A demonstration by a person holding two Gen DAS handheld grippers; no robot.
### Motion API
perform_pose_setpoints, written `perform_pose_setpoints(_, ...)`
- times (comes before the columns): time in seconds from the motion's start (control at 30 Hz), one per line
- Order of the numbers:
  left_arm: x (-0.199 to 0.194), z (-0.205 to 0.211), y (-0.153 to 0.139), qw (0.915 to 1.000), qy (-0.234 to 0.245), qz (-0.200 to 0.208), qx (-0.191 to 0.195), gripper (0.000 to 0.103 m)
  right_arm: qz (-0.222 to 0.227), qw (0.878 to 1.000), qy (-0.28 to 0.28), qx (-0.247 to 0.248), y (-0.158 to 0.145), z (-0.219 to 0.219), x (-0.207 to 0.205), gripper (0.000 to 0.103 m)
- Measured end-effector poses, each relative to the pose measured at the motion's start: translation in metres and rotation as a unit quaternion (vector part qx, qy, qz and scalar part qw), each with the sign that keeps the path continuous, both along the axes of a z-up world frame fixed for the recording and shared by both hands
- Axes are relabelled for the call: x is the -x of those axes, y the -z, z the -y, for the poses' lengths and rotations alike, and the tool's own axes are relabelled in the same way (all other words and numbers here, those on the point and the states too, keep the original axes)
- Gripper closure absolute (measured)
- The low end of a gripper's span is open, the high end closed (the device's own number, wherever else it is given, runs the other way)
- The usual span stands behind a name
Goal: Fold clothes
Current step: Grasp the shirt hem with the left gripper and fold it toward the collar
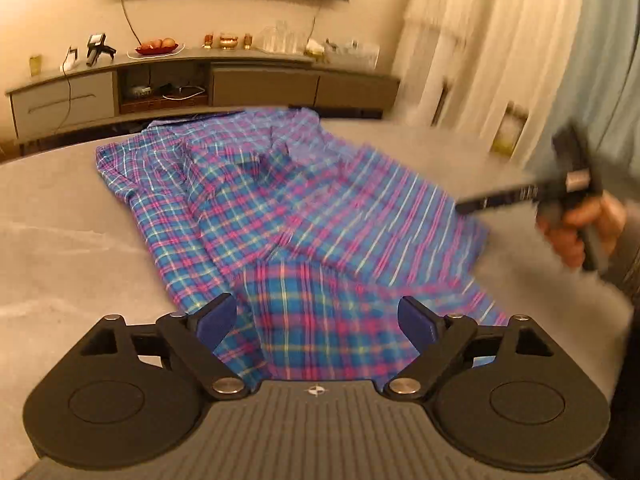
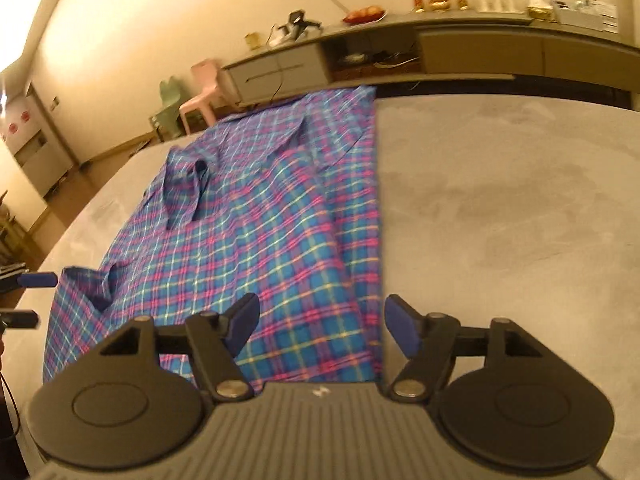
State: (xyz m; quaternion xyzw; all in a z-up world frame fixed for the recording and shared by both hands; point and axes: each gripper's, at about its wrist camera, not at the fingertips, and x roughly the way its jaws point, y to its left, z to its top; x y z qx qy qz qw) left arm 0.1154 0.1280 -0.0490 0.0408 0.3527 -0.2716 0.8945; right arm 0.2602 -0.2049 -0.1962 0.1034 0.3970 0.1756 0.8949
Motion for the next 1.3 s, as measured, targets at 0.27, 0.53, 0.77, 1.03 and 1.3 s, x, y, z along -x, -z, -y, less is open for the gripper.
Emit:
perform_pose_setpoints(0.27, -0.011, 0.015, 0.024, 0.9971, 0.019, 0.020, -0.070, 0.085, 0.013, 0.998, -0.051, 0.017, -0.027, -0.018, 0.030, 0.097)
perform_pose_setpoints(0.53, -0.018, -0.064, -0.017, 0.9973, -0.045, 0.015, 0.057, 0.098, 0.027, 0.994, -0.100, 0.030, -0.058, -0.035, 0.064, 0.093)
perform_pose_setpoints(0.77, -0.015, -0.053, -0.018, 0.9987, 0.023, 0.022, 0.040, 0.098, 0.023, 0.992, -0.117, 0.038, -0.072, -0.045, 0.073, 0.032)
perform_pose_setpoints(1.03, -0.040, -0.074, -0.038, 0.9904, 0.048, 0.056, 0.117, 0.098, -0.006, 0.997, -0.074, 0.015, -0.056, -0.032, 0.036, 0.101)
perform_pose_setpoints(1.3, -0.154, -0.102, 0.009, 0.9523, -0.202, -0.061, 0.220, 0.093, 0.018, 0.999, 0.033, 0.025, -0.070, -0.005, 0.020, 0.098)
